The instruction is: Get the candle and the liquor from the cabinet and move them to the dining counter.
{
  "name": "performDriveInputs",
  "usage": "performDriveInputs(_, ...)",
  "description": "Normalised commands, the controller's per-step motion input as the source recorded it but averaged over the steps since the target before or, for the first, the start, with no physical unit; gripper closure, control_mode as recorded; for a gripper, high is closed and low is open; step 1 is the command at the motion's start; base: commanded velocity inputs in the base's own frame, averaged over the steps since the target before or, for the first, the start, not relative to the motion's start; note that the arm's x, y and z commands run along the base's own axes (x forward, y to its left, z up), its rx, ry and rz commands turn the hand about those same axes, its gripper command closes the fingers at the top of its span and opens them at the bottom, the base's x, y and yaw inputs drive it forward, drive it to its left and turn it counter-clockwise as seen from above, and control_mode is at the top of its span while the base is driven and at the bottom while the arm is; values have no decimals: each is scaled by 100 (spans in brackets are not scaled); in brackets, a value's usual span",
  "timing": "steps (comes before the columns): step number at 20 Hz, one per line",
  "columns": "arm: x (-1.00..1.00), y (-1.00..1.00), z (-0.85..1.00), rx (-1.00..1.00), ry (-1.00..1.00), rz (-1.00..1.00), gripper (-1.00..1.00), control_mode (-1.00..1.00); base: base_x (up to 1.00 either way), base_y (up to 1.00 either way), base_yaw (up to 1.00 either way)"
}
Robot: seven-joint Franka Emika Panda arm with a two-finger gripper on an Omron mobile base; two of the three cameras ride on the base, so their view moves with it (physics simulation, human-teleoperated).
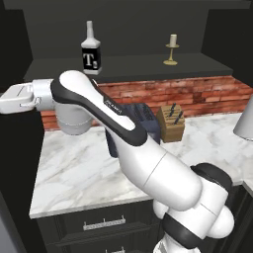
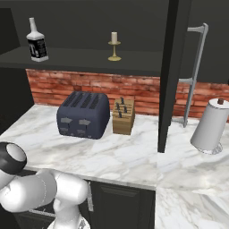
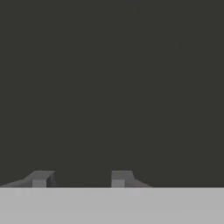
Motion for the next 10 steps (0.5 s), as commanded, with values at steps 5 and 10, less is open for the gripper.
performDriveInputs(5,-1,-24,19,5,-9,0,-100,-100,0,0,0)
performDriveInputs(10,-5,-50,35,0,-3,-14,-100,-100,0,0,0)
